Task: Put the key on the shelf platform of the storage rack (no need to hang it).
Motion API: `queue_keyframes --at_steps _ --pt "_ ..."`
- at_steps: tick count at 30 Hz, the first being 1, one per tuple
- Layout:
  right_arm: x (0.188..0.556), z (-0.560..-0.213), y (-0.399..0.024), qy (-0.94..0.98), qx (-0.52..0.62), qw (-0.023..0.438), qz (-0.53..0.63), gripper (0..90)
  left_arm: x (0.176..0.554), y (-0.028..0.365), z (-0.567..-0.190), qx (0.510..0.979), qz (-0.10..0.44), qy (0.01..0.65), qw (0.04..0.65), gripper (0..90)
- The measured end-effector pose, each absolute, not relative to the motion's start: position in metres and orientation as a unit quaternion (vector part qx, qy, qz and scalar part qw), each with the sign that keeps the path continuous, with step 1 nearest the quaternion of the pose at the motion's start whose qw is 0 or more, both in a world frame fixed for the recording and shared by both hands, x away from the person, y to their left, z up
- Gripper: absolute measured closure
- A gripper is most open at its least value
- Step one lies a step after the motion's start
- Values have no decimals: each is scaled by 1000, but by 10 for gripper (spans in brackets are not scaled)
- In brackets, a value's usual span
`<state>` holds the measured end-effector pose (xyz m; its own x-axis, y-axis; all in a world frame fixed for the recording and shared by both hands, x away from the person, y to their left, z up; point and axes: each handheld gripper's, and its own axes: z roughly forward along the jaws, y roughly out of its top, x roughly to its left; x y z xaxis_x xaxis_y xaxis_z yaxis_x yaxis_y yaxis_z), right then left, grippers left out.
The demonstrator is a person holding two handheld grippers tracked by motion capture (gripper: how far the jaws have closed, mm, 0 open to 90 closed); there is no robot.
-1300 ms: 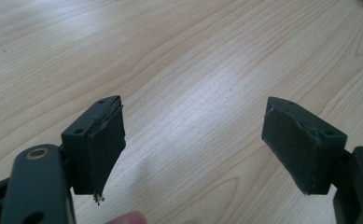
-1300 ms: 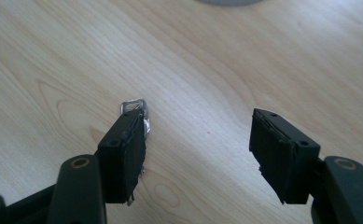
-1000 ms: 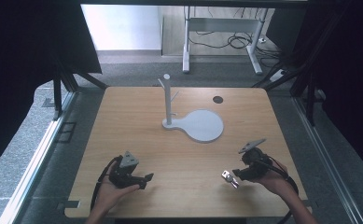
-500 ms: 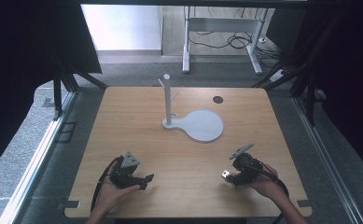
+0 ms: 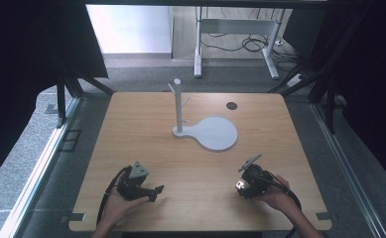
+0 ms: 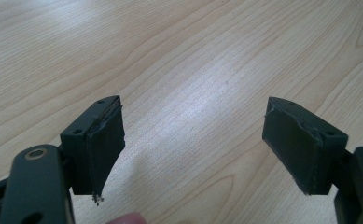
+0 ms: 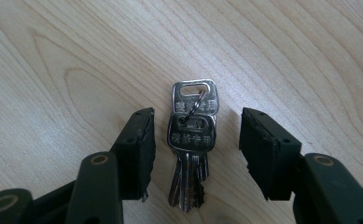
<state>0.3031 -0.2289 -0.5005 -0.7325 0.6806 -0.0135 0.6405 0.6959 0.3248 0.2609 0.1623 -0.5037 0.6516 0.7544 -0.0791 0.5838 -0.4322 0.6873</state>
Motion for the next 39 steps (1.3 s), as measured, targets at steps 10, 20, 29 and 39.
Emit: queue_keyframes --at_steps 10,20,29,39 --pt "305 -503 -226 919 364 57 140 542 261 161 -505 839 119 398 351 211" --pt "309 -501 -227 917 371 52 137 668 260 162 -503 837 122 399 355 211" --pt "310 -500 -228 920 365 53 133 674 260 163 -502 836 125 399 357 210" --pt "308 -482 -233 919 363 64 143 674 260 164 -501 835 125 399 357 210"
